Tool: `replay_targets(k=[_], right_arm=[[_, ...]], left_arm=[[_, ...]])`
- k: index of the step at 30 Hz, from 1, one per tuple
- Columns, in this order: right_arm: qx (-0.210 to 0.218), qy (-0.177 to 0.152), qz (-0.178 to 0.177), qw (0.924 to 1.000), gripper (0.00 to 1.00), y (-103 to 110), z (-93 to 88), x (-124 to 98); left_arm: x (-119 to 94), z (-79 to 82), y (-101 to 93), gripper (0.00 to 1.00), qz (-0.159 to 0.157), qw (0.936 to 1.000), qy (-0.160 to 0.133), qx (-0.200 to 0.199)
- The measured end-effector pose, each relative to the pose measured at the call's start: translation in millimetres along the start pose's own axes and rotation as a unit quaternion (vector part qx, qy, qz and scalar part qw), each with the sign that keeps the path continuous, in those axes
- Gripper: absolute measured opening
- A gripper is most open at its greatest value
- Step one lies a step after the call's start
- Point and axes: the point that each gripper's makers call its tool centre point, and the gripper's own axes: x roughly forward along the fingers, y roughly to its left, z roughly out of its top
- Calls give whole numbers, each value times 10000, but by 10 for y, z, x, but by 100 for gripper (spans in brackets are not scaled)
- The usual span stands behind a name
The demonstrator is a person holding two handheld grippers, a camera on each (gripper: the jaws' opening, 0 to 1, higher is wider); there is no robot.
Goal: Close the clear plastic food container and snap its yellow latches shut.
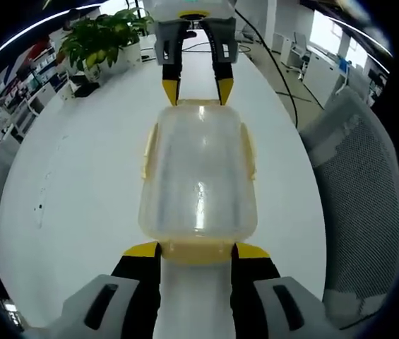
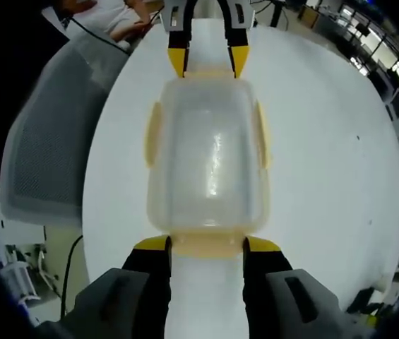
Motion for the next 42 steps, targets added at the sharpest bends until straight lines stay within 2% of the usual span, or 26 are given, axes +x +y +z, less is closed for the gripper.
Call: replay_targets(k=[16, 21, 28, 33, 35, 39, 42], right_arm=[[-108, 112, -37, 9999, 38, 30, -40, 43], [-11, 2, -119, 9999, 38, 31, -21, -5], [187, -110, -177, 9996, 39, 79, -12, -90], [571, -333, -319, 9973, 38, 84, 15, -160], [809, -508, -352, 9948, 38, 87, 46, -188], [1163, -642, -540, 9897, 37, 64, 52, -228], [1453, -850, -679, 9834, 35, 38, 86, -247]], left_arm=[[-3, 7, -19, 34, 26, 9998, -175, 45], [-55, 21, -3, 38, 98, 9996, -259, 17], [-148, 50, 0, 38, 172, 9988, -425, -190], [-194, 59, 11, 38, 308, 9974, -472, -455], [-214, 62, 21, 38, 380, 9963, -491, -595], [-241, 83, 36, 38, 519, 9926, -596, -917], [-246, 69, 53, 37, 671, 9888, -617, -1181]])
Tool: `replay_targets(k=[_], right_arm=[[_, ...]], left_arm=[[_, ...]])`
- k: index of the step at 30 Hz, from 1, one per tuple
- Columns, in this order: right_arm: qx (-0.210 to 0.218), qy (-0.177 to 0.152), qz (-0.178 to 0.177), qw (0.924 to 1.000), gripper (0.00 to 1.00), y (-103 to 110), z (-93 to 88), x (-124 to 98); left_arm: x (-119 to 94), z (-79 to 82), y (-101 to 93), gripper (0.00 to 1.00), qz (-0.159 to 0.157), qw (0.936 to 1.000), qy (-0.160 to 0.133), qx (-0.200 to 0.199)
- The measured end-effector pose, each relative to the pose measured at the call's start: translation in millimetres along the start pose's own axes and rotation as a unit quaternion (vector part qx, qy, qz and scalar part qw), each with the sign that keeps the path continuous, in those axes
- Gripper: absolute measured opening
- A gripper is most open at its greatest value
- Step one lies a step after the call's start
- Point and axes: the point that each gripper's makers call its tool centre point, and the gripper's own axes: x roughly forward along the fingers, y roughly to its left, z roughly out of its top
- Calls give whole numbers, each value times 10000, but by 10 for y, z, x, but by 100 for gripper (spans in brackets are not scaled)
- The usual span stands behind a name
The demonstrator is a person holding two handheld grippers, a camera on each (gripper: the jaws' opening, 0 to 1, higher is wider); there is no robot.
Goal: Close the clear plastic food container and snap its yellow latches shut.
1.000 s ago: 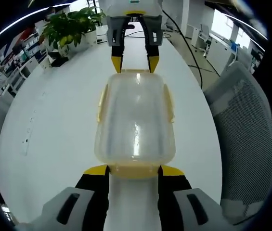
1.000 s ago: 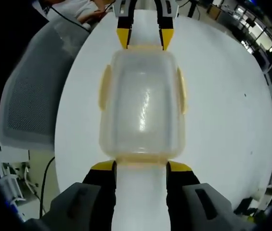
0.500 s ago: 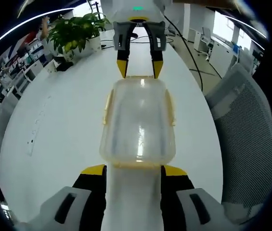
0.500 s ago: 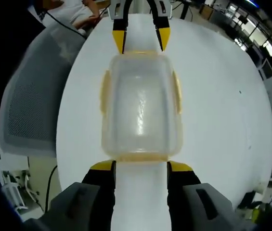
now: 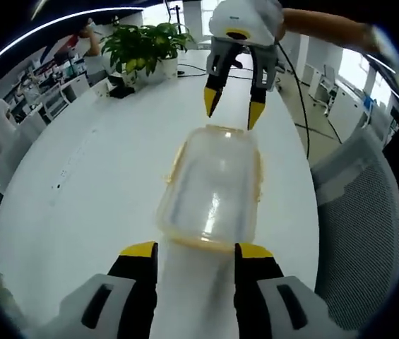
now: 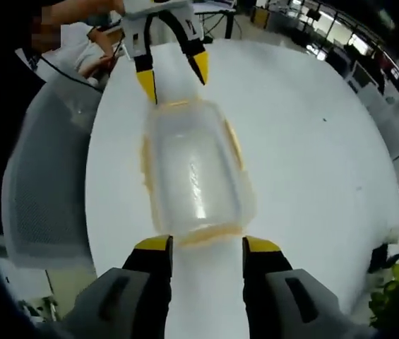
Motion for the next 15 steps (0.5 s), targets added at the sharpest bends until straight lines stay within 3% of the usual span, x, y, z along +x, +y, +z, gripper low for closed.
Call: replay_targets(k=[5, 8, 15], right_arm=[[474, -255, -185, 9984, 34, 3, 42, 0], [620, -341, -235, 9972, 33, 24, 38, 19], [1093, -622, -360, 9914, 33, 61, 30, 59]], left_arm=[[1, 21, 3, 35, 254, 9975, -155, -639], [13, -6, -2, 34, 296, 9970, -127, -703], [34, -45, -34, 33, 363, 9901, -379, -1302]])
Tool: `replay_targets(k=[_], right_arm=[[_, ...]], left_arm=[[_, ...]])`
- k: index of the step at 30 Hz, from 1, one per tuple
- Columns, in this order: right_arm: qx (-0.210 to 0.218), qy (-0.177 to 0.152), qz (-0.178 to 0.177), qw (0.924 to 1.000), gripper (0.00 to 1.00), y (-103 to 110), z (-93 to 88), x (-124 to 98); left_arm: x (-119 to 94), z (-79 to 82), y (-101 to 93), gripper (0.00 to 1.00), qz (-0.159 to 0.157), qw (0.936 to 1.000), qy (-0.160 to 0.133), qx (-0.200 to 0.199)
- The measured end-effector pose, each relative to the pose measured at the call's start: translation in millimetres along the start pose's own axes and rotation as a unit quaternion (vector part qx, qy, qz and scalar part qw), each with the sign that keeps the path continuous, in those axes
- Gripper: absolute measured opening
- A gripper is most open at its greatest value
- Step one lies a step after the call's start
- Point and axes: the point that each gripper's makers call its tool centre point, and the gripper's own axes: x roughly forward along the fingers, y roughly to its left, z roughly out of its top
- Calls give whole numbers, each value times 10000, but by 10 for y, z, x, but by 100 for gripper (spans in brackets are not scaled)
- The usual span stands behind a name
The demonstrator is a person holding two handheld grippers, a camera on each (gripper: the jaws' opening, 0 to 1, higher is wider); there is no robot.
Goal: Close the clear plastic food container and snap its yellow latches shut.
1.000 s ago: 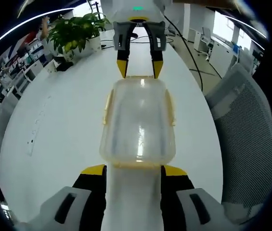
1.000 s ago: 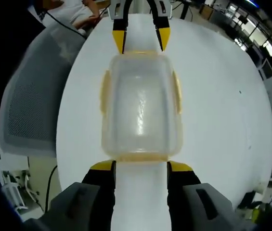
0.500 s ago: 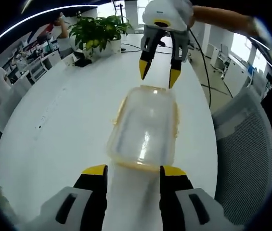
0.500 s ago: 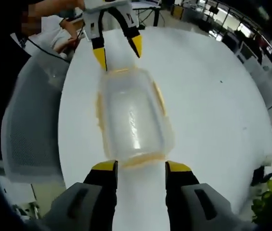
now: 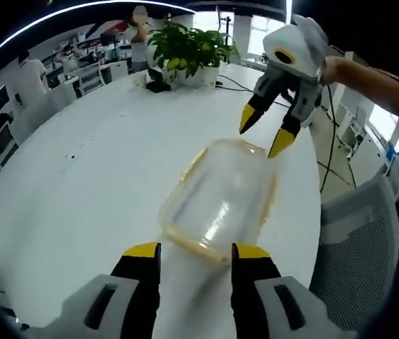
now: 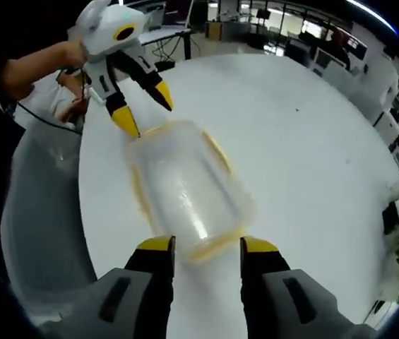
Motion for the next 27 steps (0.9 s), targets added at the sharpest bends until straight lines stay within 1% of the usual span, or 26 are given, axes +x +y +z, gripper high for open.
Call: replay_targets(k=[3, 5, 6, 7, 8, 9, 10, 14, 16, 18, 20, 23, 27], right_arm=[[339, -185, -109, 9992, 33, -37, 9, -1], [487, -245, -168, 9984, 33, -59, 9, -7], [622, -337, -174, 9973, 33, -63, 26, -6], [683, -361, -174, 9969, 33, -63, 30, -5], [856, -372, -173, 9955, 33, -62, 21, -6], [910, -411, -178, 9948, 33, -66, 24, -2], [1031, -415, -194, 9936, 32, -73, 8, 4], [1465, -542, -126, 9876, 32, -59, 0, 44], [1556, -535, -63, 9863, 32, -34, -9, 69], [1561, -518, -69, 9863, 32, -25, -17, 97], [1708, -572, -62, 9836, 33, -25, -1, 100], [1755, -579, -74, 9827, 33, -20, 1, 100], [1782, -583, -106, 9822, 33, -8, 5, 96]], left_arm=[[4, -16, -8, 31, 10, 9997, -49, -254], [16, -29, 0, 31, 57, 9984, -105, -559], [20, -34, 2, 31, 72, 9981, -118, -607], [26, -47, 0, 31, 83, 9979, -105, -642], [41, -63, -7, 31, 93, 9975, -101, -687], [49, -76, -17, 31, 89, 9974, -90, -710], [53, -53, -37, 31, 50, 9954, -188, -940], [73, -59, -47, 31, 37, 9930, -216, -1165], [86, -63, -66, 30, -22, 9919, -226, -1252], [92, -62, -91, 30, -65, 9910, -246, -1318], [108, -60, -117, 30, -125, 9893, -268, -1427], [137, -48, -143, 30, -183, 9872, -313, -1552], [153, -51, -156, 33, -160, 9852, -311, -1681]])
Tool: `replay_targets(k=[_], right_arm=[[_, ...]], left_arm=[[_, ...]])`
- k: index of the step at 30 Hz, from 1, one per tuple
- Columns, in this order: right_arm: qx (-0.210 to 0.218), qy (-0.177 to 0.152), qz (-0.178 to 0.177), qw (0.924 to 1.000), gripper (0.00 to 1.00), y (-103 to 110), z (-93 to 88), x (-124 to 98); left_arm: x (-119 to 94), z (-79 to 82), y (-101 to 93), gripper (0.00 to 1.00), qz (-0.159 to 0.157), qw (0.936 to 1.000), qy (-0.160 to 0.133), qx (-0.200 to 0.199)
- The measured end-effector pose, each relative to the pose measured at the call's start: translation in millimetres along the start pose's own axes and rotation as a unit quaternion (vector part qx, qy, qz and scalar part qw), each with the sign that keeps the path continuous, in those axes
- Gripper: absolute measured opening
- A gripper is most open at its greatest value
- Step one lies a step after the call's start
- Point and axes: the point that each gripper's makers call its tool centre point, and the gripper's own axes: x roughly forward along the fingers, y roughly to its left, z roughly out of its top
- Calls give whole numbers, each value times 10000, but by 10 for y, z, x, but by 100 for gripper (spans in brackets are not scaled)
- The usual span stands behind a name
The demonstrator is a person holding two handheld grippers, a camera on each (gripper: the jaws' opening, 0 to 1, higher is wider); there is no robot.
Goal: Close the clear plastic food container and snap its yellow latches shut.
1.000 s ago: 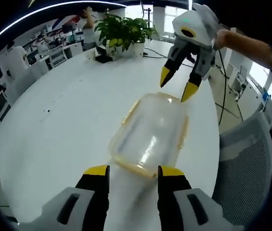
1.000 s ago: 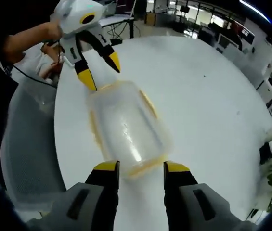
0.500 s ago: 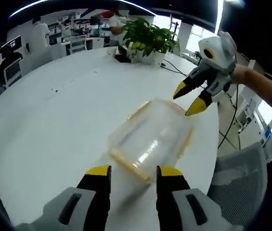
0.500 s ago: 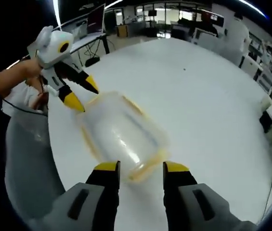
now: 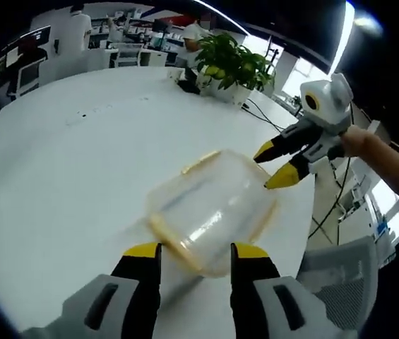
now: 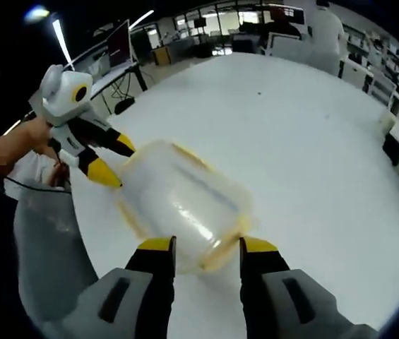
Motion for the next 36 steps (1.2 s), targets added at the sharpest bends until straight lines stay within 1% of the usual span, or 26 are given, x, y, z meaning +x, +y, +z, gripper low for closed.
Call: replay_targets(k=[3, 4, 6, 7, 9, 10, 11, 12, 13, 14, 15, 16, 17, 20, 25, 30, 36], right_arm=[[233, -10, -14, 9997, 32, -8, -10, 13], [327, -51, -42, 9994, 32, -8, -6, 19], [684, -229, -222, 9971, 32, -7, 10, 38], [662, -329, -231, 9970, 31, -14, 25, 46], [642, -390, -197, 9970, 30, -6, -3, 34], [641, -402, -185, 9970, 30, -6, 2, 36], [680, -374, -146, 9969, 30, -11, 5, 43], [812, -308, -108, 9962, 29, -5, -6, 44], [819, -271, -78, 9962, 28, -15, -6, 50], [1288, -148, 19, 9916, 28, 49, -52, 58], [1191, -196, 105, 9926, 28, 40, -8, 87], [1087, -213, 51, 9938, 28, 23, 2, 90], [947, -219, 15, 9953, 28, 35, -5, 75], [1038, -251, 28, 9943, 28, 24, -3, 67], [1094, -167, 10, 9939, 29, 13, -3, 72], [1171, -216, -60, 9929, 29, 10, -3, 69], [1178, -236, -70, 9927, 29, 91, -5, 91]], left_arm=[[6, -1, -11, 33, 28, 10000, -68, -30], [7, -1, -15, 33, 42, 9999, -102, -48], [14, 4, -14, 32, 69, 9996, -211, -177], [20, 14, -7, 31, 110, 9992, -260, -289], [27, 22, 2, 30, 186, 9983, -331, -446], [26, 18, 0, 29, 184, 9983, -345, -423], [32, 15, -4, 29, 173, 9980, -370, -482], [43, 19, 9, 29, 185, 9973, -416, -578], [47, 25, 17, 28, 204, 9972, -419, -589], [45, 13, 12, 27, 214, 9972, -379, -605], [35, -6, 1, 26, 296, 9937, -327, -1034], [48, 37, 6, 26, 208, 9963, -385, -742], [50, 41, 10, 26, 224, 9963, -361, -749], [44, 29, 13, 26, 219, 9965, -344, -734], [42, 46, 45, 26, 214, 9964, -362, -734], [42, 48, 47, 27, 225, 9966, -341, -717], [-5, -3, 76, 27, 210, 9970, -296, -689]])
